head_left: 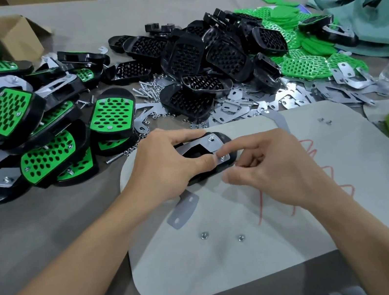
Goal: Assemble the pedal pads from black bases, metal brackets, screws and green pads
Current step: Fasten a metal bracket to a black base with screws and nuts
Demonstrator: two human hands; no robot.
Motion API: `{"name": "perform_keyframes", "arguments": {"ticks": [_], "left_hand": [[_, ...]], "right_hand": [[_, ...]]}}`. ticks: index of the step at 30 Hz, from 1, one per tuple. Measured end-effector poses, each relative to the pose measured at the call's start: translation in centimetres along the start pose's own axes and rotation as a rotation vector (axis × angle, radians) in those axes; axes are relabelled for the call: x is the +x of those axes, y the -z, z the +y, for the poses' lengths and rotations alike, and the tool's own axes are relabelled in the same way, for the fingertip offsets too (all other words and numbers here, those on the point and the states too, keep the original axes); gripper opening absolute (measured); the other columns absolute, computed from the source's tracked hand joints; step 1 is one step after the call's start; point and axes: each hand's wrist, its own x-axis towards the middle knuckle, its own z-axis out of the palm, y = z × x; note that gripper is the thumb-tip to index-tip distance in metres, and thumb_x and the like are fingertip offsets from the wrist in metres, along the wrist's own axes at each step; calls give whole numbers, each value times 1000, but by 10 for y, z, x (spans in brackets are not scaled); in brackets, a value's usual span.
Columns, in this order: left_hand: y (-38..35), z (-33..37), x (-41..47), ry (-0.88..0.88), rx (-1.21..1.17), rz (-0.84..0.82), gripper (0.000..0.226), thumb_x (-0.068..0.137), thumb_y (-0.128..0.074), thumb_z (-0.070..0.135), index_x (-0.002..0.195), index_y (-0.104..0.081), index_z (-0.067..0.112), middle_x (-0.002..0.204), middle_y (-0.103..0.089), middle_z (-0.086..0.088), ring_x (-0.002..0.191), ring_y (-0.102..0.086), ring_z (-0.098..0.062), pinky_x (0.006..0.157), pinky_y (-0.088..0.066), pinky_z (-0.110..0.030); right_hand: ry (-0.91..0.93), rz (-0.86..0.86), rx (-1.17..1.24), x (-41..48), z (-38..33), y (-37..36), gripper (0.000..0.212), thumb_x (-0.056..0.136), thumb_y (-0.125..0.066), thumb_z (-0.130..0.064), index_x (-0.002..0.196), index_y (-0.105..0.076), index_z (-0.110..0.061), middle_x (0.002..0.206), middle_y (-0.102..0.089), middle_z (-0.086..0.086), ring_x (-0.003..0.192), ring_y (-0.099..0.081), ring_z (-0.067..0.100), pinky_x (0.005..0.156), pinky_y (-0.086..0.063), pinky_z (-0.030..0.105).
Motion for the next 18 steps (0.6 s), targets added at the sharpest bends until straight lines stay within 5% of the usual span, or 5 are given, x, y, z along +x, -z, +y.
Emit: {"name": "perform_keyframes", "arguments": {"ticks": [9,14,18], "left_hand": [[0,-1,1,10,-1,-12,51,59,-93,49,108,-78,44,83,-45,63,81,-54,28,68,-37,4],[-1,-1,1,12,-4,-15,52,58,-93,54,107,-78,46,83,-45,63,82,-54,27,69,-38,3],[-1,-2,1,3,-11,-17,51,59,-92,52,107,-78,44,82,-47,62,83,-55,28,68,-38,4]], "right_hand": [[0,178,-124,-10,6,-7,8,75,-77,-24,71,-70,-26,54,-66,1,48,-54,22,50,-44,26],[85,60,-77,-12,4,-1,41,78,-75,-7,107,-74,-37,67,-72,-7,56,-54,9,59,-46,19],[62,57,-58,-9,4,-3,34,79,-75,-7,99,-76,-35,63,-68,-3,52,-46,10,56,-43,23]]}}
